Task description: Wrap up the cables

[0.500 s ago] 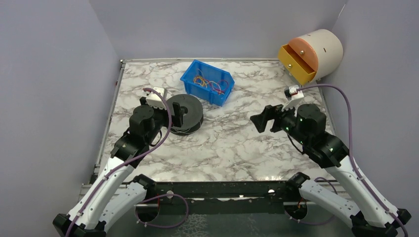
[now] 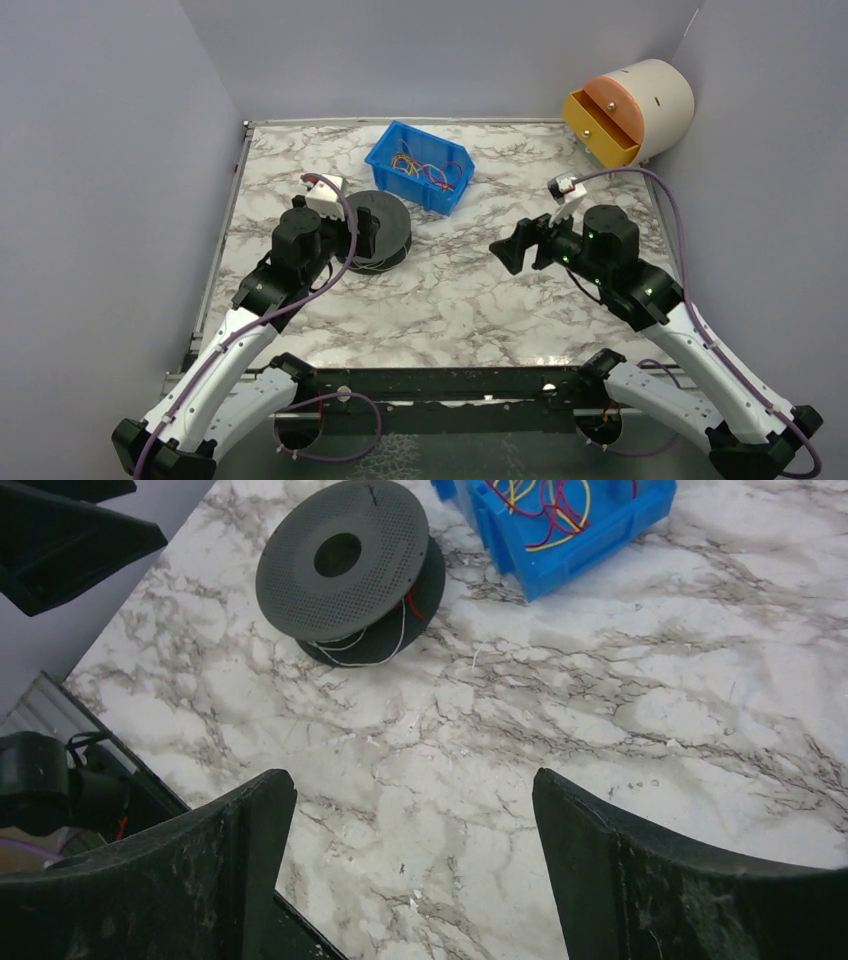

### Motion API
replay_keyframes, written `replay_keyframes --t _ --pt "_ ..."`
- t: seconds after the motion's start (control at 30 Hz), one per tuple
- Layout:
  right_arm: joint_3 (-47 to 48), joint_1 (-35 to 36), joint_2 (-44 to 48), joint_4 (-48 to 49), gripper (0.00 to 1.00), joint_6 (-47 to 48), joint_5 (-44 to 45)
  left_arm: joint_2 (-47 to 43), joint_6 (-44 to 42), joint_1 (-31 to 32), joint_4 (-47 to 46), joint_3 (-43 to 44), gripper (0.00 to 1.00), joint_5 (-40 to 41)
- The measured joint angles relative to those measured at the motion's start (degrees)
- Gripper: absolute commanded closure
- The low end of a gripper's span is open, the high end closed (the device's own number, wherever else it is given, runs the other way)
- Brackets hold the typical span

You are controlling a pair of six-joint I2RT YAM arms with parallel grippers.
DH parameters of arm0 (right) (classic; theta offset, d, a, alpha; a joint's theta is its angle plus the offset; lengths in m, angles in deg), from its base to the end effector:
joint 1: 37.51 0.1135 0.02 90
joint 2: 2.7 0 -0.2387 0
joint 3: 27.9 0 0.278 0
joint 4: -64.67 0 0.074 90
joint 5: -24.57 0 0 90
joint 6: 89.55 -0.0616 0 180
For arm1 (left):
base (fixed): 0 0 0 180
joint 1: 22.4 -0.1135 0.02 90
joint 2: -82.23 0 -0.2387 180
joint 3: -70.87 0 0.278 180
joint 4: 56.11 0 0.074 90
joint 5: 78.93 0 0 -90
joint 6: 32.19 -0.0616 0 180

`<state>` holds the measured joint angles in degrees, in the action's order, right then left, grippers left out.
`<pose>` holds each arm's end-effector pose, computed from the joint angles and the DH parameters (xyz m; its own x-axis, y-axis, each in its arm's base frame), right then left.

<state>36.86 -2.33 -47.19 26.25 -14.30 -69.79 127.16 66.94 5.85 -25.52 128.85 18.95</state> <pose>0.1928 0.1416 0.3349 -0.4075 0.0233 -0.9129 -0.5478 0.7936 0.2648 0.2247 -0.1112 0.3042 -0.3182 -0.0074 -0.9480 0.3071 0.9452 -0.1105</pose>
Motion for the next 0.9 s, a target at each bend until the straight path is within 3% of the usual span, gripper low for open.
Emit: replay_keyframes --t 0.4,0.9 --pt "0.4 0.0 -14.1 4.4 0.24 -0.2 -2.8 0.5 0.0 0.0 0.0 0.0 0.01 -0.3" --pt "18.5 0.0 -35.7 4.7 0.26 3.6 5.0 0.5 0.0 0.0 0.5 0.0 0.01 -0.4"
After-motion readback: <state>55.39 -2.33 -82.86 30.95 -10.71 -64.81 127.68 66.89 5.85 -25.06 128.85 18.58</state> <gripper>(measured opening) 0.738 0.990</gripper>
